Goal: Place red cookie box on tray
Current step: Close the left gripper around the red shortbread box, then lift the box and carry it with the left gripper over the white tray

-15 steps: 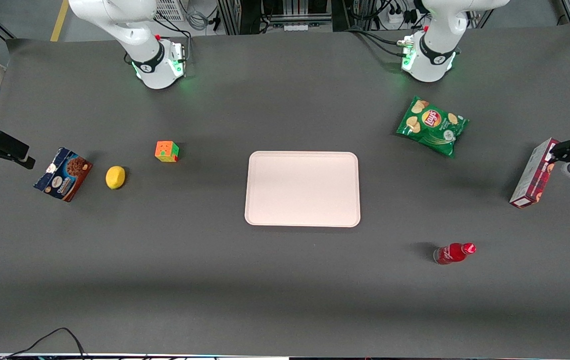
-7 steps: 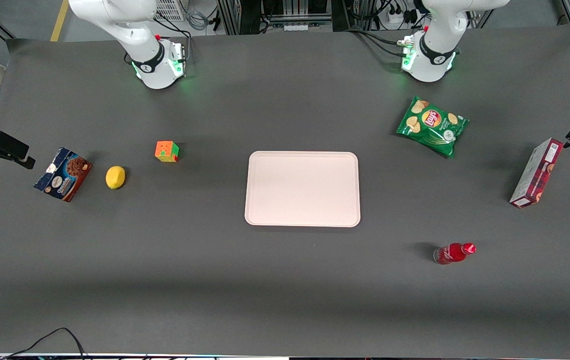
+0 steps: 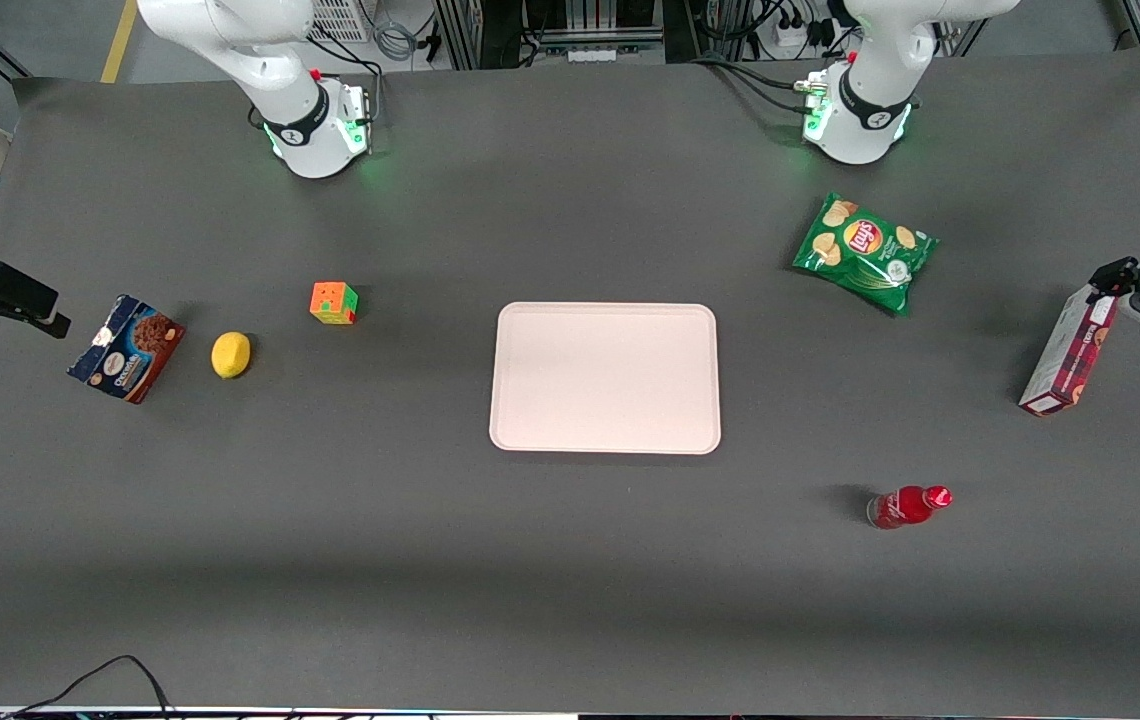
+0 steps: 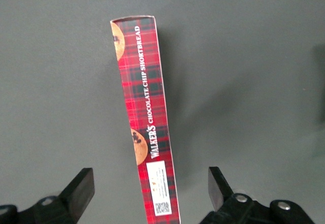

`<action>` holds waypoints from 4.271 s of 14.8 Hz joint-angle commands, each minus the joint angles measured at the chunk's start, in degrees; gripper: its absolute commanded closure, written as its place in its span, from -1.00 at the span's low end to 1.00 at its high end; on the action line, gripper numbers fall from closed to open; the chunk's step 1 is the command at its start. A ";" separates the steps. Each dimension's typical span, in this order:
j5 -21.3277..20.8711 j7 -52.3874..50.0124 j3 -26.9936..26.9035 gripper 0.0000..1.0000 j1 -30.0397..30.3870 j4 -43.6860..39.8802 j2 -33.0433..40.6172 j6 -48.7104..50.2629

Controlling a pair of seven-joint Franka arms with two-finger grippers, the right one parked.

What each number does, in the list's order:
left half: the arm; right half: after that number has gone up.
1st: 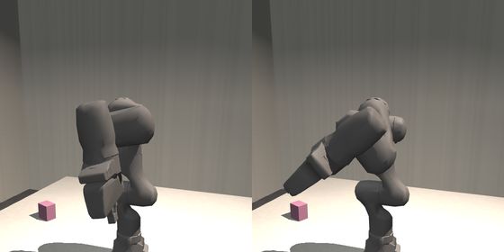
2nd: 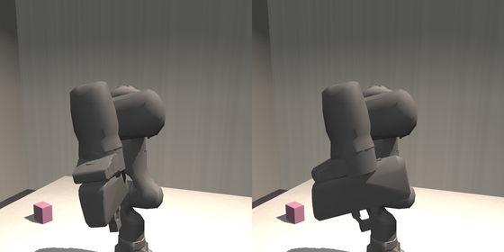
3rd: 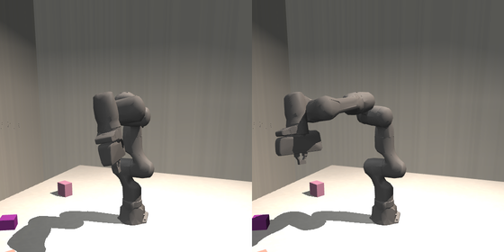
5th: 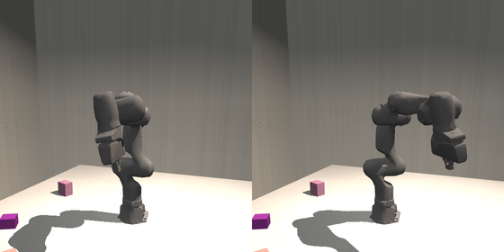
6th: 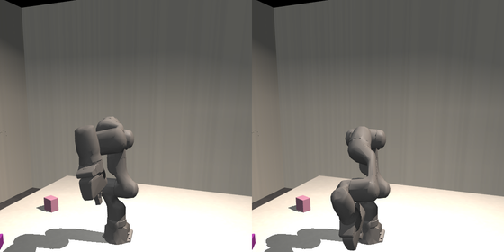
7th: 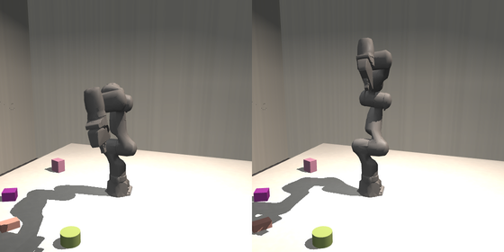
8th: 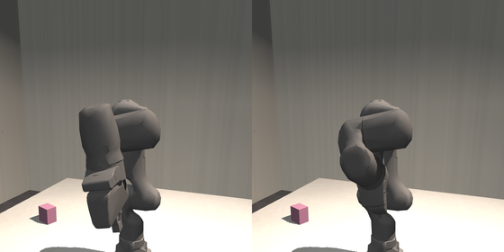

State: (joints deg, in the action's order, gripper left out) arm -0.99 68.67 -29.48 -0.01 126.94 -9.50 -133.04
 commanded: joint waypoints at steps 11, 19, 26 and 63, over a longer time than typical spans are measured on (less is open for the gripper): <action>7.40 0.77 -1.11 -1.00 -1.13 2.43 -8.16 -9.86; 11.01 0.86 0.38 -0.86 -1.22 2.61 -11.59 -13.91; 11.19 0.33 0.91 0.31 -1.31 2.34 -11.42 -13.03; 5.39 -93.97 32.82 0.60 -26.52 -20.97 -7.11 16.19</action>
State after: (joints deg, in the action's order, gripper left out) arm 4.72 -22.29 3.42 -23.99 101.14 -14.60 -107.68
